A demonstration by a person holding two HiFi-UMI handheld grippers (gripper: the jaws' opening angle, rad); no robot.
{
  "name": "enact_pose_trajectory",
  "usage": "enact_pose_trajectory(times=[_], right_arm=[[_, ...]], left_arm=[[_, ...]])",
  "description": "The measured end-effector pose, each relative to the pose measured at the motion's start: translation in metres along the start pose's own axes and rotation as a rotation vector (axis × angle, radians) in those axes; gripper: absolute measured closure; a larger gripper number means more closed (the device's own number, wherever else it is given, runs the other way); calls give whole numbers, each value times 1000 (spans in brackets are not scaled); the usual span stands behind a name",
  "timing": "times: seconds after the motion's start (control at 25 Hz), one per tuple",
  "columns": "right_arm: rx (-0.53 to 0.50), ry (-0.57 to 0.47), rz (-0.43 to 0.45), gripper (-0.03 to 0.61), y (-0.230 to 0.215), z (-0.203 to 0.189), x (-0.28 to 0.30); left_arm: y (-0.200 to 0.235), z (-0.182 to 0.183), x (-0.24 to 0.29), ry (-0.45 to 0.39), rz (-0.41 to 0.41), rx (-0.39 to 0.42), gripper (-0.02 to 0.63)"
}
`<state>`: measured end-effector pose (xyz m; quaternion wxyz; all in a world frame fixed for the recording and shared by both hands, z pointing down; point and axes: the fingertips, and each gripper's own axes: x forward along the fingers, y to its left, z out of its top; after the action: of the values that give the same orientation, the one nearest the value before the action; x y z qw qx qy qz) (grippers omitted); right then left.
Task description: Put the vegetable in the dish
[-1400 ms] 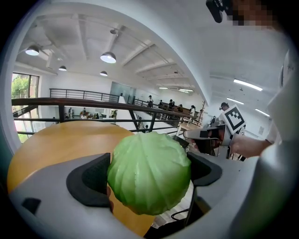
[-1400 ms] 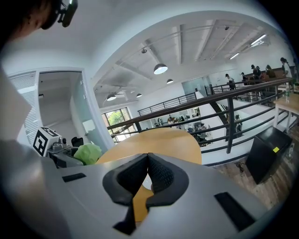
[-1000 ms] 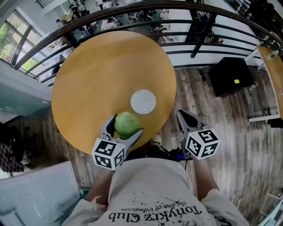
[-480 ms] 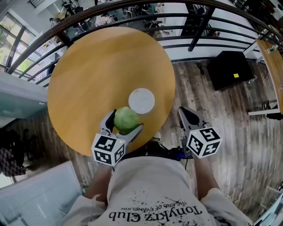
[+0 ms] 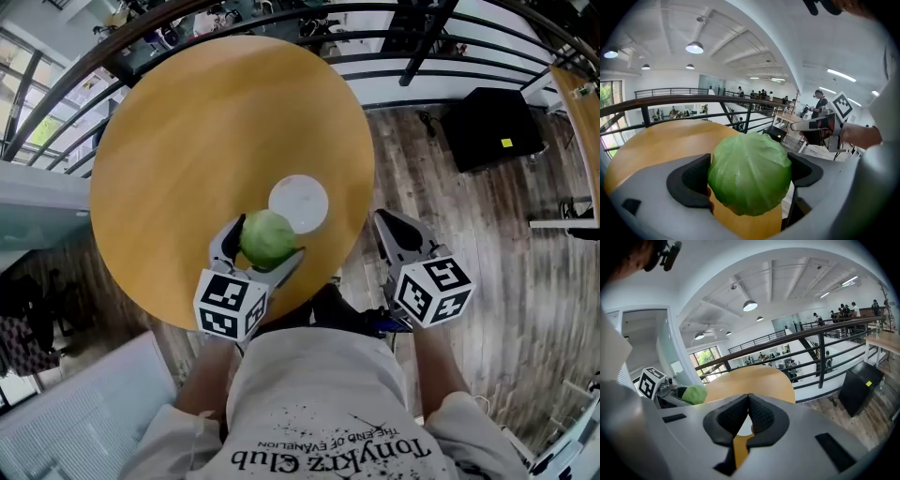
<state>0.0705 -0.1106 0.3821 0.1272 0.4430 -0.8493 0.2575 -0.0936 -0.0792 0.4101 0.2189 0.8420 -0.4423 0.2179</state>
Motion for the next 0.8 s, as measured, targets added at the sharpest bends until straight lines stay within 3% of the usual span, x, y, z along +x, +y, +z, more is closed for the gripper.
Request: enact_pose_trajectory(times=[0.12,0.44,0.8], right_arm=[[1,19,6,557,-1,0,12],[23,40,10,556,-14,-9,32],[43,68,17,557,-24,-15,60]], left_arm=[[7,-2,12,33,-3,33,115],[13,-9,39,65,-17,14,115],[26,-18,74,111,-21,45,115]])
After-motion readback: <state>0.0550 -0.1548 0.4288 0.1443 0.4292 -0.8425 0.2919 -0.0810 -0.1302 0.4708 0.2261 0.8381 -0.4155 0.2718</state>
